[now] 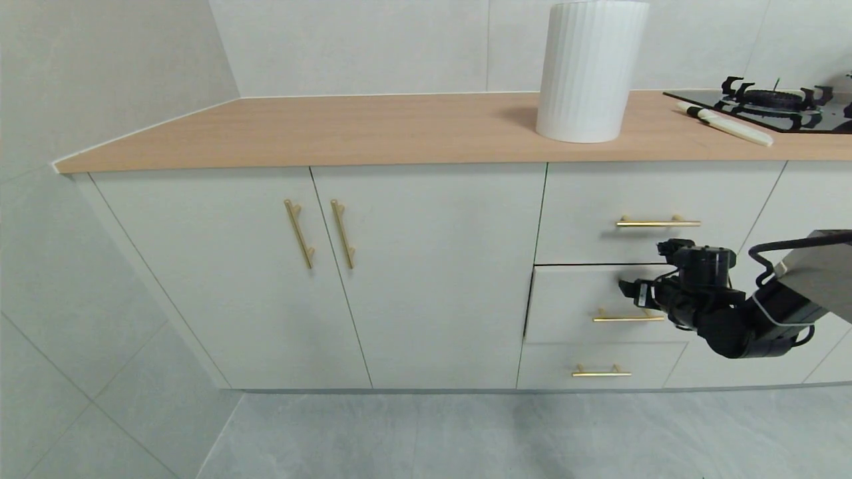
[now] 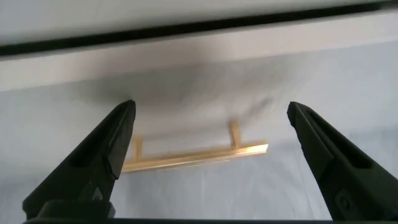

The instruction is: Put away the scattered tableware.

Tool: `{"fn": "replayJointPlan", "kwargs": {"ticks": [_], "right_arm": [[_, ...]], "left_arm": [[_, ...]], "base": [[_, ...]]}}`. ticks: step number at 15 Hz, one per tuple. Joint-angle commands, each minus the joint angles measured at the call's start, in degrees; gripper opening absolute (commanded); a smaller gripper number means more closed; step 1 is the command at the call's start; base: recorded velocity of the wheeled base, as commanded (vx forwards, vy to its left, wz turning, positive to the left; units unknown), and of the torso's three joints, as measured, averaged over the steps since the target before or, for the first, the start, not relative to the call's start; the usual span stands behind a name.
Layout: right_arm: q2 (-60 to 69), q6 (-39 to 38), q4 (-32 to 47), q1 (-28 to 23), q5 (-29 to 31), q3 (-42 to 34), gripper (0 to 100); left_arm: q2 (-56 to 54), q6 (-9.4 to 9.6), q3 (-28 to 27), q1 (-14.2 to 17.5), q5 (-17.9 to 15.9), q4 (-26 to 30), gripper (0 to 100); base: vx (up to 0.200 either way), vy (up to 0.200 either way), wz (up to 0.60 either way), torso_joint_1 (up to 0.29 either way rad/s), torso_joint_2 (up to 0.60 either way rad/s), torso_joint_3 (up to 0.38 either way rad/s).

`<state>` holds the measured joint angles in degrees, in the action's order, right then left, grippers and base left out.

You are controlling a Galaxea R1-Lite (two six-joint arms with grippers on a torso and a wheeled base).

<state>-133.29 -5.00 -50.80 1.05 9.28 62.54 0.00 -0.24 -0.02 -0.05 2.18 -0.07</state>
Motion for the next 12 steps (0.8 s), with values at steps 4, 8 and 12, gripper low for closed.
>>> {"fn": "replayJointPlan", "kwargs": {"ticks": [4, 8, 12], "right_arm": [[-5.2, -0.4, -3.4, -0.6, 4.0, 5.0, 100], [0.2, -0.4, -3.5, -0.6, 4.0, -0.2, 100], [25.0, -0.2, -8.6, -0.4, 3.1, -24.8, 100]], "left_arm": [[0.1, -0.02, 0.0, 0.0, 0.0, 0.0, 100], [0.1, -0.02, -0.1, 0.0, 0.0, 0.0, 100], [0.0, -0.02, -0.1, 0.0, 0.0, 0.0, 100]], "base": [[0.000, 0.000, 0.00, 0.000, 0.00, 0.000], [0.000, 0.000, 0.00, 0.000, 0.00, 0.000], [0.000, 0.000, 0.00, 0.000, 0.00, 0.000]]}}
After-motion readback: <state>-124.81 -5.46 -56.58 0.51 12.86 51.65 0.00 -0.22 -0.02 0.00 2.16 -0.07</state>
